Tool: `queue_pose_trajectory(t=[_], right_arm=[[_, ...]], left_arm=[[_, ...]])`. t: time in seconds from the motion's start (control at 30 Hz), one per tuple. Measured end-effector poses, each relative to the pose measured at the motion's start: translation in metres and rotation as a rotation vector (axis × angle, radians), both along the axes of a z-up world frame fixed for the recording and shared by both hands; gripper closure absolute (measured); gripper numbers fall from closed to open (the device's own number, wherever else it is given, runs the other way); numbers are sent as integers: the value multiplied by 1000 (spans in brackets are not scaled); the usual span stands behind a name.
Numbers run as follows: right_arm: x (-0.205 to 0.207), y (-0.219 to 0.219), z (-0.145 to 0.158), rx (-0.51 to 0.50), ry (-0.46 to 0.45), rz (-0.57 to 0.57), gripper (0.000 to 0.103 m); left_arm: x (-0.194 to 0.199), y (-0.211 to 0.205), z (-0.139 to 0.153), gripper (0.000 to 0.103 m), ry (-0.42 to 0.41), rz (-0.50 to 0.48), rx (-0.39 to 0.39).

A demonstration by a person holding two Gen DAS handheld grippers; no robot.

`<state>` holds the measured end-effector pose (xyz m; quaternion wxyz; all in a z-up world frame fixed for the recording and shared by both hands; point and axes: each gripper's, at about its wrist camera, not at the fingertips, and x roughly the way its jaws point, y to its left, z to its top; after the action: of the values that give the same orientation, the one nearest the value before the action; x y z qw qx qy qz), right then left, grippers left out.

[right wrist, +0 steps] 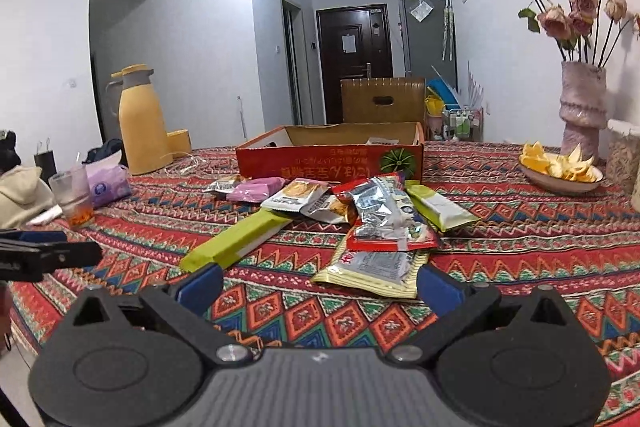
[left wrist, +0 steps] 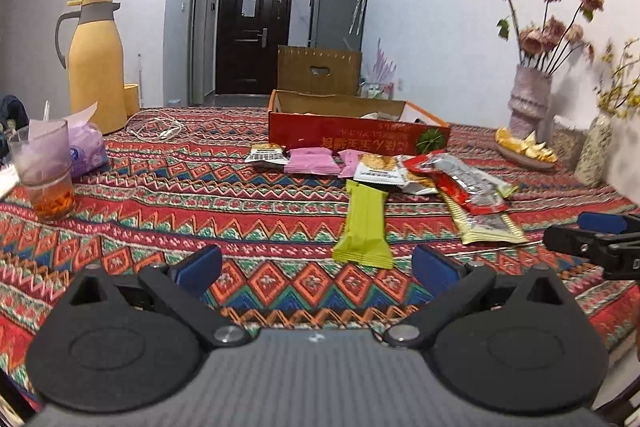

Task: Organize snacks
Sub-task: 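Grasp a white oat biscuit packet with the left tool while the right tool grasps another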

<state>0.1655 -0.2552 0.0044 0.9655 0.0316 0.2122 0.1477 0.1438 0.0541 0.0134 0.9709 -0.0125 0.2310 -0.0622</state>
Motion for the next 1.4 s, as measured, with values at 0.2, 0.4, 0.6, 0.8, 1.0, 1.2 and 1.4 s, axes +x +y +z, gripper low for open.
queue_pose_trajectory(t=[0.2, 0.4, 0.6, 0.8, 1.0, 1.2, 1.4], right_arm=[[25, 4, 2, -6, -23, 7, 0], [70, 20, 21, -22, -88, 66, 0], [130, 53, 35, 7, -89, 76, 0], [207, 101, 11, -45, 117, 82, 3], [245, 121, -12, -108, 157, 22, 13], [261, 124, -27, -70, 197, 17, 17], [264, 118, -35, -88, 202, -15, 42]], left_arm=[[37, -2, 10, 0, 7, 24, 56], [108, 2, 33, 0, -116, 38, 190], [221, 6, 17, 0, -35, 45, 148], [292, 14, -22, 7, -4, 81, 129], [299, 33, -38, 11, 28, 57, 1], [316, 39, -45, 30, 146, 95, -10], [317, 42, -49, 47, 176, 103, -10]])
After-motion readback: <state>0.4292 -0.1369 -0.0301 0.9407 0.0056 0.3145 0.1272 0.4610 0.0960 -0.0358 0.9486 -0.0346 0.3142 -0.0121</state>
